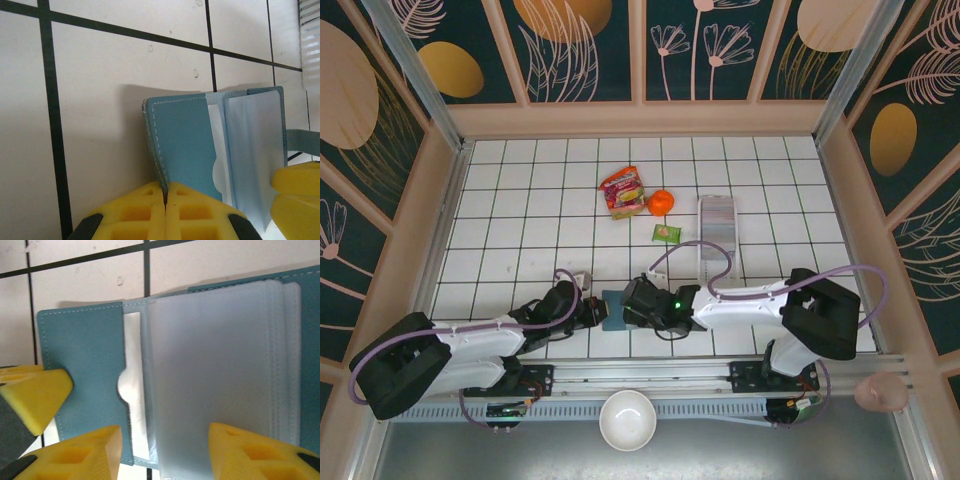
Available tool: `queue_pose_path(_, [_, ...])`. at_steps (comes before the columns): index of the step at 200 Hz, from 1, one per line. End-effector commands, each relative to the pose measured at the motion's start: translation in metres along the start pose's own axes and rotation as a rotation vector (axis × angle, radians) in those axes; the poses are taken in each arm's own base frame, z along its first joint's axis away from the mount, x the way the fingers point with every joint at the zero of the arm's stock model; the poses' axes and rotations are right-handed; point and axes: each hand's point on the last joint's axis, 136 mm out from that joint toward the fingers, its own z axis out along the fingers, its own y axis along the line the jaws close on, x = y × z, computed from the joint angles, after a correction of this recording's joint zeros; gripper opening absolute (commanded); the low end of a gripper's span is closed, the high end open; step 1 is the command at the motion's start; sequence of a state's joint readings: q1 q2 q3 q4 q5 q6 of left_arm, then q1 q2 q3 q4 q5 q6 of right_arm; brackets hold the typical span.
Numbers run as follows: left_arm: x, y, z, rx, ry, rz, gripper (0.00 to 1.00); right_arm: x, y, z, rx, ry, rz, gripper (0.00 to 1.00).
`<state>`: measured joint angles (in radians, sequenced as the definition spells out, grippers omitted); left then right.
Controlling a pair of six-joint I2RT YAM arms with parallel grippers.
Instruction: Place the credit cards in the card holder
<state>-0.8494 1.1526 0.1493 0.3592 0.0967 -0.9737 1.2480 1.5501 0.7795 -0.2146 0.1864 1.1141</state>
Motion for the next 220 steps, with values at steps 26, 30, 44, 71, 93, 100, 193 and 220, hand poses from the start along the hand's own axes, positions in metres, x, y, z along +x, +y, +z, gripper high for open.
queue_pose_path(26, [0.011,0.017,-0.001,-0.051,0.032,-0.011,0.0,-0.009,-0.004,-0.012,0.08,-0.049,-0.018,0.51])
queue_pose_path(30, [0.012,0.017,-0.001,-0.052,0.033,-0.01,0.0,-0.009,-0.003,-0.014,0.075,-0.052,-0.022,0.52])
queue_pose_path(44, [0.012,0.018,-0.001,-0.053,0.034,-0.011,0.0,-0.01,-0.001,-0.019,0.066,-0.064,-0.026,0.52])
queue_pose_path(71, [0.012,0.018,-0.001,-0.052,0.032,-0.013,0.0,-0.004,-0.015,-0.018,0.096,-0.056,-0.012,0.53])
queue_pose_path(93, [0.012,0.017,-0.001,-0.05,0.036,-0.013,0.0,0.001,-0.032,-0.014,0.165,-0.04,-0.018,0.53])
queue_pose_path(100, [0.012,0.018,-0.001,-0.05,0.035,-0.013,0.0,0.003,-0.034,-0.012,0.172,-0.035,-0.019,0.54])
queue_pose_path(193, [0.011,0.014,0.0,-0.041,0.034,-0.01,0.0,0.019,-0.021,0.018,0.116,0.039,-0.024,0.55])
queue_pose_path(220, [0.012,0.014,0.0,-0.039,0.039,-0.012,0.0,0.015,0.0,0.017,0.002,0.027,0.003,0.56])
